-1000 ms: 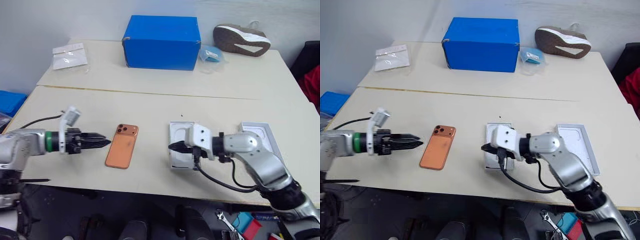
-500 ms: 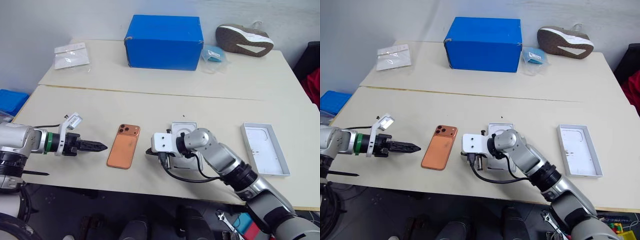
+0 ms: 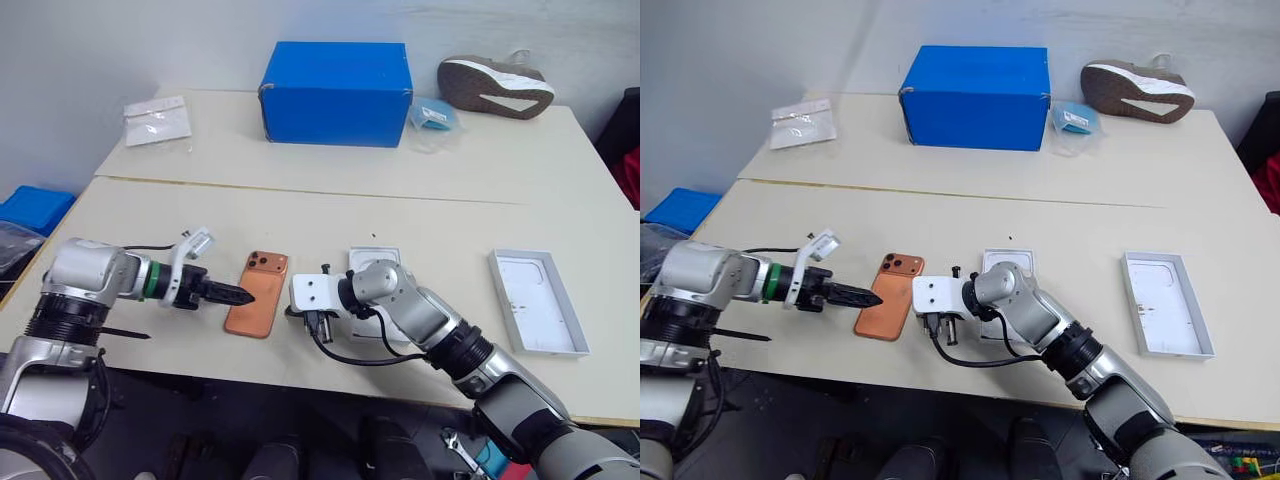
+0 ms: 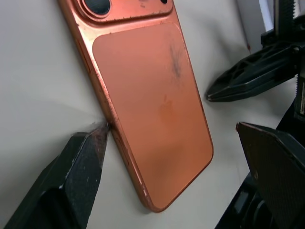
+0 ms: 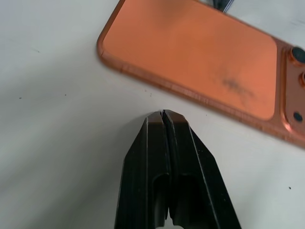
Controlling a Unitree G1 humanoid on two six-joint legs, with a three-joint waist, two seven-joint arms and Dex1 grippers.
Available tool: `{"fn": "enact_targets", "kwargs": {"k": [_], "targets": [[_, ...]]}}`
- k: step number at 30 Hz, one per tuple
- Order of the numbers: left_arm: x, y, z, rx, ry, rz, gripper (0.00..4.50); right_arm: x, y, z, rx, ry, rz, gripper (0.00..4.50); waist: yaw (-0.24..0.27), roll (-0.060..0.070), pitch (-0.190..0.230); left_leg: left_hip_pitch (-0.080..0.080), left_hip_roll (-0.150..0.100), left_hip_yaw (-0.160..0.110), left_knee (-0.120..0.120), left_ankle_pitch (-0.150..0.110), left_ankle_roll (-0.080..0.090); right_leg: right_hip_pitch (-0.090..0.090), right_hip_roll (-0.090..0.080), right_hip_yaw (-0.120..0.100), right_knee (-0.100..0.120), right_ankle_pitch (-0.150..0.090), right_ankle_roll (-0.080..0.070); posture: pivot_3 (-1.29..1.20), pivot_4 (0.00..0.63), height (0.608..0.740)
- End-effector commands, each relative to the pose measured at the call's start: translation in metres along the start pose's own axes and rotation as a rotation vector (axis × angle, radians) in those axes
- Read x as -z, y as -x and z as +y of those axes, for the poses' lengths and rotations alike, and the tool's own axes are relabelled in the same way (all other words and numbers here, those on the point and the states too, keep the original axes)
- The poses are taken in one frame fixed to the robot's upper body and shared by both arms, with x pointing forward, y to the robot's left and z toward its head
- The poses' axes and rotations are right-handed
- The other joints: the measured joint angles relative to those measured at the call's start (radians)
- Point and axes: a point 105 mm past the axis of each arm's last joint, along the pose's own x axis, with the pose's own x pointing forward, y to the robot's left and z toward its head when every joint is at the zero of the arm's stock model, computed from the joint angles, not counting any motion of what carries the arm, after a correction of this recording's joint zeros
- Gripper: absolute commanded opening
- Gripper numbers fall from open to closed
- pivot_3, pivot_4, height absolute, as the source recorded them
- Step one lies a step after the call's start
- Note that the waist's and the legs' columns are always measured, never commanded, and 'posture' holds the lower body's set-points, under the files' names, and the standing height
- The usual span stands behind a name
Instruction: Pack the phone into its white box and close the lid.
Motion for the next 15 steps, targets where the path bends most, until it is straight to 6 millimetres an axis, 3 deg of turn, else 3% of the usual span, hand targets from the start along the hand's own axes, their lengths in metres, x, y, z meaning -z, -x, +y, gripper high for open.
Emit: {"fn": "enact_targets", "kwargs": {"k": [1,9,15], "targets": [[0.040,-0.034,0.001,0.052,0.143,0.148,4.49,-0.007,0.001,-0.007,0.020,0.013,-0.021,0.00,-0.003,0.000,-0.002,0.000,0.000,-0.001,0.000,0.000,0.000,0.000,0.000,0.000,0.000,0.000,0.000,0.00,0.150,0.740],[0.029,-0.039,-0.010,0.134,0.206,0.099,4.49,-0.004,0.003,-0.012,0.039,0.003,-0.021,0.00,-0.002,0.000,-0.008,0.010,-0.002,-0.003,-0.006,0.001,0.002,0.007,0.000,0.004,0.000,0.000,0.000,0.00,0.150,0.740],[0.020,-0.032,-0.021,0.218,0.245,0.057,4.49,0.001,0.005,-0.014,0.049,-0.001,-0.011,0.00,-0.006,-0.002,-0.008,0.008,-0.002,-0.004,-0.008,0.001,0.002,0.003,0.001,0.009,0.003,0.000,0.000,0.00,0.150,0.740]]}}
